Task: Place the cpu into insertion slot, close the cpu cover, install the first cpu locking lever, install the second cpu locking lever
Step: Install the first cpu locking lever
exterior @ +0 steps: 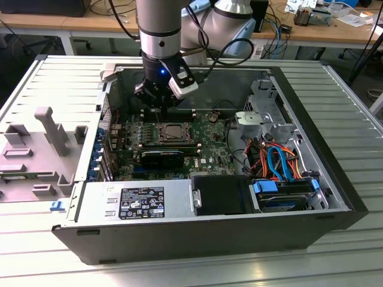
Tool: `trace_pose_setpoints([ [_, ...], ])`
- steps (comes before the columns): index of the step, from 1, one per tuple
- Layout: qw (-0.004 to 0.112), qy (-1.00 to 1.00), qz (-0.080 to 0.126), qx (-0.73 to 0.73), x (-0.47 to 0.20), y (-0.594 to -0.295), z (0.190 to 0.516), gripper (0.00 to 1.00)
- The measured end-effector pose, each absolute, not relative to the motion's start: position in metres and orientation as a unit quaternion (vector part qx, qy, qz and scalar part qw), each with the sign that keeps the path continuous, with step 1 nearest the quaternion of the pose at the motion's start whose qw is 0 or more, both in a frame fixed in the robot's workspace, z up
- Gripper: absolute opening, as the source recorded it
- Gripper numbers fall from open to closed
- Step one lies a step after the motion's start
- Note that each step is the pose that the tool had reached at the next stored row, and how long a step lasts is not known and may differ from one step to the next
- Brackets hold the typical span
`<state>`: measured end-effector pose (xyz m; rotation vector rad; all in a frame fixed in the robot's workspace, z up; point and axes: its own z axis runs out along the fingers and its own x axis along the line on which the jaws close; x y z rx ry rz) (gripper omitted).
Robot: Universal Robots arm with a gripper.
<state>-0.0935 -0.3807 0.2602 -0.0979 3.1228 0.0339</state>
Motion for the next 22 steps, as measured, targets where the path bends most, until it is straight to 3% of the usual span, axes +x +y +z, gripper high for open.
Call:
trace_pose_setpoints([
  [22,0.009,0.999,0.011,-0.031,-0.108,-0.381,0.260,0.11],
])
